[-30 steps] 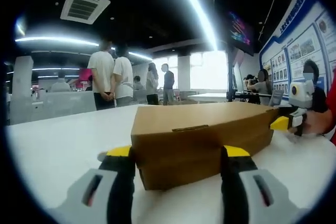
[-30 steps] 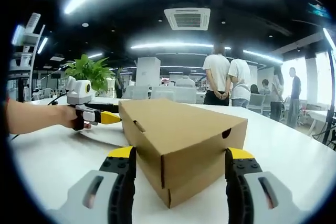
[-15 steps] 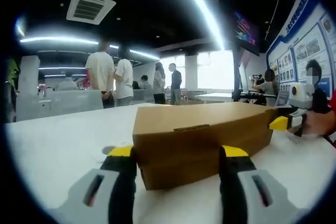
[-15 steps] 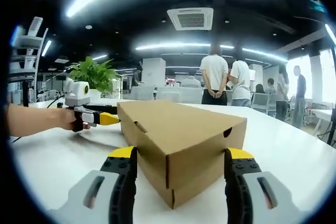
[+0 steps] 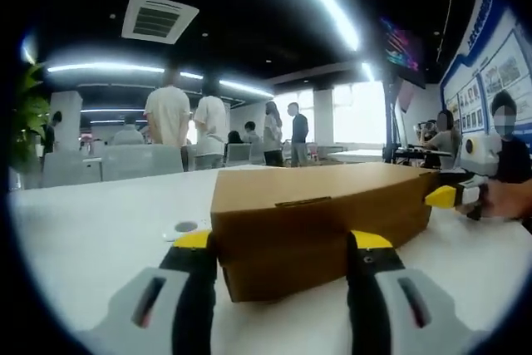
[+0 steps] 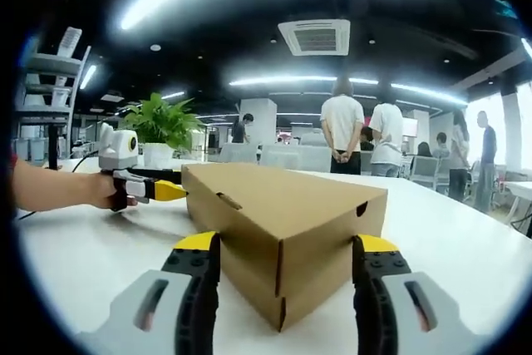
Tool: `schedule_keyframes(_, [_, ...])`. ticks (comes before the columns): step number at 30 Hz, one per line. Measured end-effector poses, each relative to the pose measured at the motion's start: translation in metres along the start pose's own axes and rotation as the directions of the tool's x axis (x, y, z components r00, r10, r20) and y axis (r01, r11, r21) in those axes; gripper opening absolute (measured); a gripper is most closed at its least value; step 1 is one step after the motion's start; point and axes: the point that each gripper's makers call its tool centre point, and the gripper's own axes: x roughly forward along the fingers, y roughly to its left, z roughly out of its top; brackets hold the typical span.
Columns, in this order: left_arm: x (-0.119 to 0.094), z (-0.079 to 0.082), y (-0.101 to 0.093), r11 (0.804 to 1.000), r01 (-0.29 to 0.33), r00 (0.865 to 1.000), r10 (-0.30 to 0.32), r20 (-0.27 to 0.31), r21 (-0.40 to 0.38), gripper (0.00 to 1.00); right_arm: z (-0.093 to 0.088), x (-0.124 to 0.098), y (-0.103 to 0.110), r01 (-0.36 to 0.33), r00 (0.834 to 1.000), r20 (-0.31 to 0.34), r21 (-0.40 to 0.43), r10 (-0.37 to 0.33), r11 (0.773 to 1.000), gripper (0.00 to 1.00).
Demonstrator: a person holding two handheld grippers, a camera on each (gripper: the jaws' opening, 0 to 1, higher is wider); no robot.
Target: Operate the shoe box by opening the lid, removing the specified soft item, and placing it in the target area until the item is outside and the box remains undamaged.
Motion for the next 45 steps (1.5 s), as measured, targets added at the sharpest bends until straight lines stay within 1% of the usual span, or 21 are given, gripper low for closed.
schedule_keyframes(7, [-0.019, 0.0, -0.005, 0.999, -0.053, 0.998, 0.053, -0.02, 0.005, 0.62, 0.002, -0.003, 0.005, -0.043, 0.999, -0.001, -0.007, 0.043, 0.999, 0.63])
schedule_keyframes(10, [-0.025, -0.001, -0.006, 0.997, -0.075, 0.997, 0.075, -0.009, 0.007, 0.62, 0.003, -0.005, 0.008, -0.057, 0.998, 0.001, -0.011, 0.057, 0.998, 0.62])
schedule_keyframes(14, [-0.033, 0.0, -0.009, 0.995, -0.103, 0.994, 0.103, -0.017, 0.005, 0.61, 0.004, -0.005, 0.011, -0.073, 0.997, 0.002, -0.017, 0.073, 0.997, 0.62])
schedule_keyframes(16, [-0.036, -0.001, -0.01, 0.994, -0.112, 0.994, 0.112, -0.008, 0.006, 0.61, 0.004, -0.006, 0.012, -0.08, 0.997, 0.001, -0.015, 0.08, 0.997, 0.62])
schedule_keyframes(22, [-0.038, -0.001, -0.009, 0.993, -0.121, 0.993, 0.121, -0.012, 0.01, 0.6, 0.005, -0.009, 0.016, -0.087, 0.996, 0.0, -0.017, 0.087, 0.996, 0.62])
schedule_keyframes(26, [-0.038, -0.002, -0.012, 0.992, -0.125, 0.992, 0.125, -0.002, 0.011, 0.6, 0.004, -0.011, 0.015, -0.086, 0.996, 0.007, -0.016, 0.086, 0.996, 0.62])
schedule_keyframes(31, [-0.039, -0.002, -0.018, 0.991, -0.134, 0.991, 0.134, -0.014, 0.013, 0.59, 0.003, -0.015, 0.013, -0.093, 0.996, -0.001, -0.016, 0.093, 0.996, 0.61])
schedule_keyframes(35, [-0.04, -0.003, -0.024, 0.989, -0.145, 0.989, 0.145, -0.024, 0.017, 0.58, 0.001, -0.018, 0.007, -0.105, 0.994, 0.001, -0.017, 0.105, 0.994, 0.61])
schedule_keyframes(45, [-0.041, -0.006, -0.033, 0.986, -0.166, 0.985, 0.167, -0.038, 0.03, 0.56, 0.0, -0.025, 0.002, -0.112, 0.994, 0.016, -0.021, 0.112, 0.993, 0.6])
